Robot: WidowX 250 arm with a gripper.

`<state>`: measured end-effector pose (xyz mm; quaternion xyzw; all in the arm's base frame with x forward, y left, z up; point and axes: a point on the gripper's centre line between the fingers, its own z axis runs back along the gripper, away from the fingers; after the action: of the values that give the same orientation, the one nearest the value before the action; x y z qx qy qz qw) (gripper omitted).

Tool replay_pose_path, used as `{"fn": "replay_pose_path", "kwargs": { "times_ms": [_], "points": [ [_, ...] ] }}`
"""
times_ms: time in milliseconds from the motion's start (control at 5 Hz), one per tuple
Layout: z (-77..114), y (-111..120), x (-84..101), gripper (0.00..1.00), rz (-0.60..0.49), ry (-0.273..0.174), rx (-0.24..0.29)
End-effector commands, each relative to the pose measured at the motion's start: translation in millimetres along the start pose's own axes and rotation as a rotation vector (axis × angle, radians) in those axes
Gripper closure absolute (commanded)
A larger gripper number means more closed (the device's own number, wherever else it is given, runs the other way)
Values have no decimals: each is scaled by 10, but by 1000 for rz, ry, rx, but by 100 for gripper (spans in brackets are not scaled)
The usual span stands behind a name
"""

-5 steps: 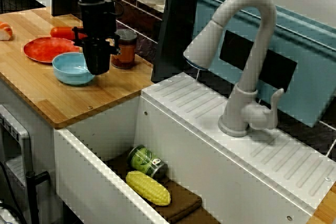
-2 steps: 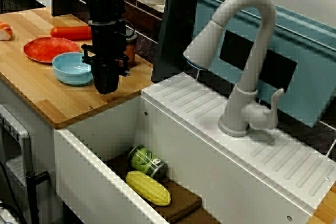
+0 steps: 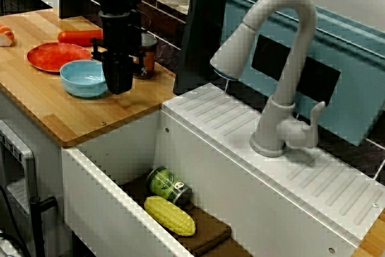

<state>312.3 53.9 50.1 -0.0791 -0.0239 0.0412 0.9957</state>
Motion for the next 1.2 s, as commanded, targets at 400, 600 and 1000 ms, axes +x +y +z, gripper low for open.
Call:
{"fn": "replay_pose_path", "kwargs": {
  "times_ms": [400,600,1000],
  "points": [
    [588,828,-12,100,82,-143,50],
    [579,907,46,100,99,-128,39],
    [606,1209,146,100,165,-131,18]
  ]
}}
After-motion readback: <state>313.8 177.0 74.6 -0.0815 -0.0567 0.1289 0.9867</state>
